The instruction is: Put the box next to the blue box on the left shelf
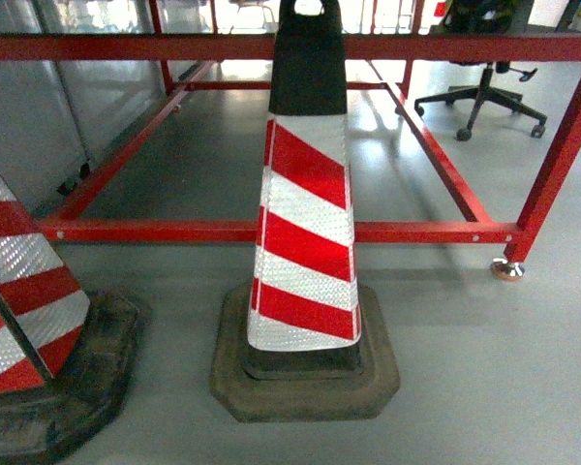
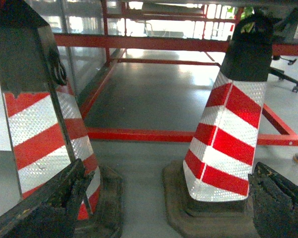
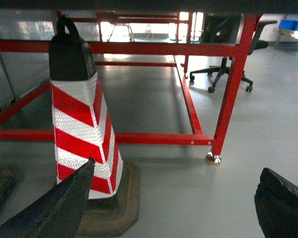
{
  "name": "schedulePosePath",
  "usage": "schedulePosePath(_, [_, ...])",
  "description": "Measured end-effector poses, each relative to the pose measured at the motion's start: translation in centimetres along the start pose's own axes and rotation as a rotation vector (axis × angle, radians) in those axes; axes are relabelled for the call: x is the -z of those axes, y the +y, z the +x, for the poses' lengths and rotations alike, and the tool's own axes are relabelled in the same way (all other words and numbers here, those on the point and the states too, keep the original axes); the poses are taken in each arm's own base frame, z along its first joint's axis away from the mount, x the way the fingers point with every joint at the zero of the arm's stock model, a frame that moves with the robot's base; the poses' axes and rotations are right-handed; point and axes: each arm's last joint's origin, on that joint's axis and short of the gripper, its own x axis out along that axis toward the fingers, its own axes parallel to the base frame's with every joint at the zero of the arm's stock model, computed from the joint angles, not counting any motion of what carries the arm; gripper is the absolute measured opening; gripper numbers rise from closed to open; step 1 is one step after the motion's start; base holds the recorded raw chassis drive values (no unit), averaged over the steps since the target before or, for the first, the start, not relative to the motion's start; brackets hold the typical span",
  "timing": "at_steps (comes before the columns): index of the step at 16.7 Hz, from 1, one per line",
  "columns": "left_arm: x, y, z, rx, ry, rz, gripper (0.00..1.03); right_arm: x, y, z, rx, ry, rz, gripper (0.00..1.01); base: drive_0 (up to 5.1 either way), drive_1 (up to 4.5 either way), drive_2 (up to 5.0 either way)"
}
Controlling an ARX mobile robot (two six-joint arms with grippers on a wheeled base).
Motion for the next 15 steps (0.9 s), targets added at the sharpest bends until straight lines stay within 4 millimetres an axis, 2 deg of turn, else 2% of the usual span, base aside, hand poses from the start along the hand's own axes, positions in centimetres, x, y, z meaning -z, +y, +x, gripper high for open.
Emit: schedulePosePath(15, [0.00,0.00,0.00,0.000,0.000,0.001,0.98,0.00,0.00,0.00,-0.001,0.000,0.000,0.98,0.0,0.00,0.0])
